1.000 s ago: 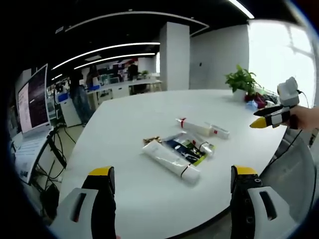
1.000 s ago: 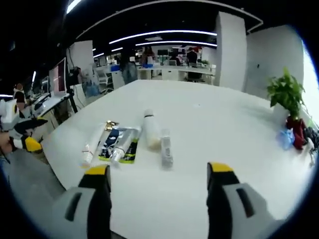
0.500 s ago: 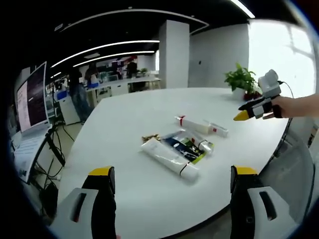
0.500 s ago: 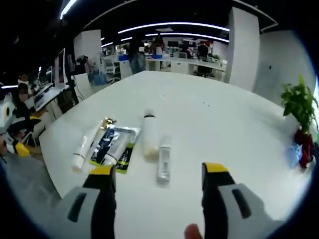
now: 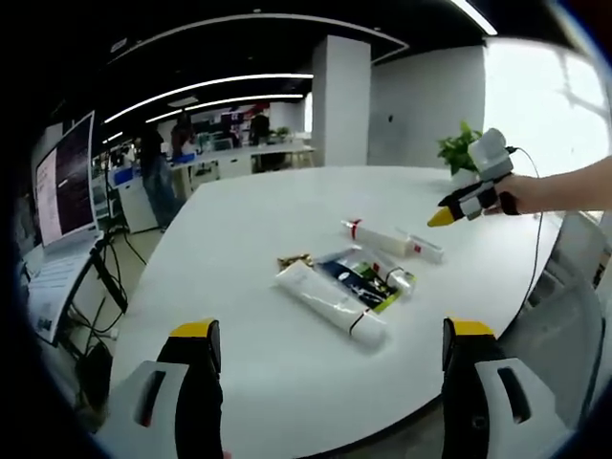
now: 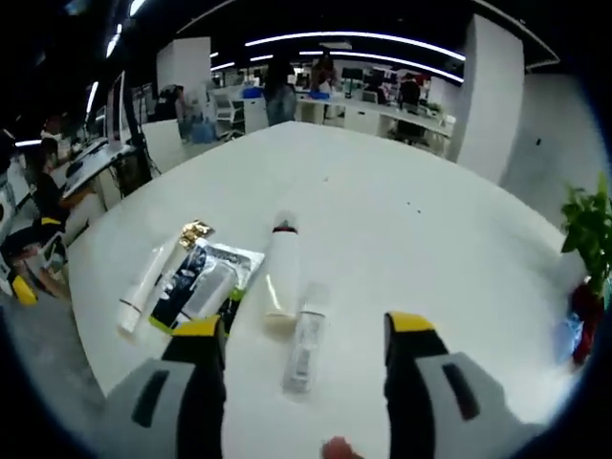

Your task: Arrange the skincare products in the storage area until every visible bottle or jar stands upright without overlapping.

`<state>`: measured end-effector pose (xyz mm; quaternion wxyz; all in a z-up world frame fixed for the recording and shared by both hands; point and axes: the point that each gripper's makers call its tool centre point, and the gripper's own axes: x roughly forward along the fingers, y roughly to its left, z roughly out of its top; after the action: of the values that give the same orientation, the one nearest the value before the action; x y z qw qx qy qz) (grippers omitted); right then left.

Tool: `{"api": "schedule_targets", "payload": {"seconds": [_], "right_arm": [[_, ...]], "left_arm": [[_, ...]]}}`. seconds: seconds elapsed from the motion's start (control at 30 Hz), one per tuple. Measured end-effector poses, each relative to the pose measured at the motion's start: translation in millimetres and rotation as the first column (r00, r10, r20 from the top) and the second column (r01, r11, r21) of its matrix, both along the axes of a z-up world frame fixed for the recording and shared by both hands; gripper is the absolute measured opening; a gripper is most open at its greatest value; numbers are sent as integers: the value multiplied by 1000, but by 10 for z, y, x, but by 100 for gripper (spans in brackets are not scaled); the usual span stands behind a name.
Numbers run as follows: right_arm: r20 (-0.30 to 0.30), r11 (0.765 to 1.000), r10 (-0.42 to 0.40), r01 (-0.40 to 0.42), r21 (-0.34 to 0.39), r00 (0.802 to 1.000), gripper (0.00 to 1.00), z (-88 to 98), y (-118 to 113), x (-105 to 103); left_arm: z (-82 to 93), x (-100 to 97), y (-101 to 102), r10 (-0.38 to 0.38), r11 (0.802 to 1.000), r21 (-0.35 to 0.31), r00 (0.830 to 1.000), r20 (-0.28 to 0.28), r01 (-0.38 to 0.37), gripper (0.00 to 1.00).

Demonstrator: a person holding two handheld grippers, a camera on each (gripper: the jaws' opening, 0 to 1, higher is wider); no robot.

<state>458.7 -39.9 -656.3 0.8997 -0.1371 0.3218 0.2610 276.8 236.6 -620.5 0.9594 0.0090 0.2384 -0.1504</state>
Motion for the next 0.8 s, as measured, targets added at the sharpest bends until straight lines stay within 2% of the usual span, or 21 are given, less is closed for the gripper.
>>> {"api": "schedule_targets", "payload": {"seconds": [0.3, 0.53, 0.8], "right_arm": [[-59, 999, 32, -33, -6, 998, 68, -203, 152, 238], [-93, 998, 52, -54, -19, 994, 62, -322, 294, 418], [-136, 986, 142, -152, -67, 981, 54, -425, 535, 584]], "left_arm": [[-23, 11, 38, 20, 1000, -14, 1000, -13, -20, 95], [-49, 12, 58, 30, 999, -17, 999, -25, -30, 94], [-82, 18, 80, 37, 999, -15, 999, -33, -37, 94]]}}
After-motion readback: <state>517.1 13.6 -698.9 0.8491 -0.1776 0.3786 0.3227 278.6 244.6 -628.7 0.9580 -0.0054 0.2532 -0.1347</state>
